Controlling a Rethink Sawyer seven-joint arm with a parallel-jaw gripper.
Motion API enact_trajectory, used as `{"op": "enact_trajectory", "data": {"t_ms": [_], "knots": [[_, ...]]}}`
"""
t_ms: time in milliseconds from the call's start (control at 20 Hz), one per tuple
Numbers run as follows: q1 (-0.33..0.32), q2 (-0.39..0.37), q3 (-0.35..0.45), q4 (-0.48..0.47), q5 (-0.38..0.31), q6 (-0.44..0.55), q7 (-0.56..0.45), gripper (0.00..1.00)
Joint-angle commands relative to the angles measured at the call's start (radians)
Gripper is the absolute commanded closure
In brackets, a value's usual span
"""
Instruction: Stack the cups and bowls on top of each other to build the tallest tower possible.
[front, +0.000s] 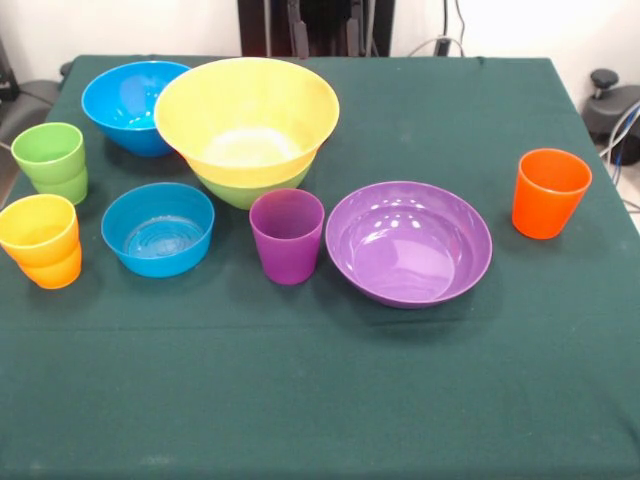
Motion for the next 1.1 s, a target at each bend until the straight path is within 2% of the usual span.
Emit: {"op": "enact_trajectory", "data": {"t_ms": [50, 300, 550, 1100], "knots": [[0.088, 0.026, -0.051, -0.154, -0.076, 0.541, -0.135, 0.0], [0.113, 0.058, -0.044, -0.158, -0.083, 0.519, -0.059, 0.0], [0.143, 0.138, -0.046, -0.198, -0.109, 0.476, 0.008, 0.0], [0.197, 0.256, -0.091, -0.28, -0.119, 0.436, 0.061, 0.0]]}}
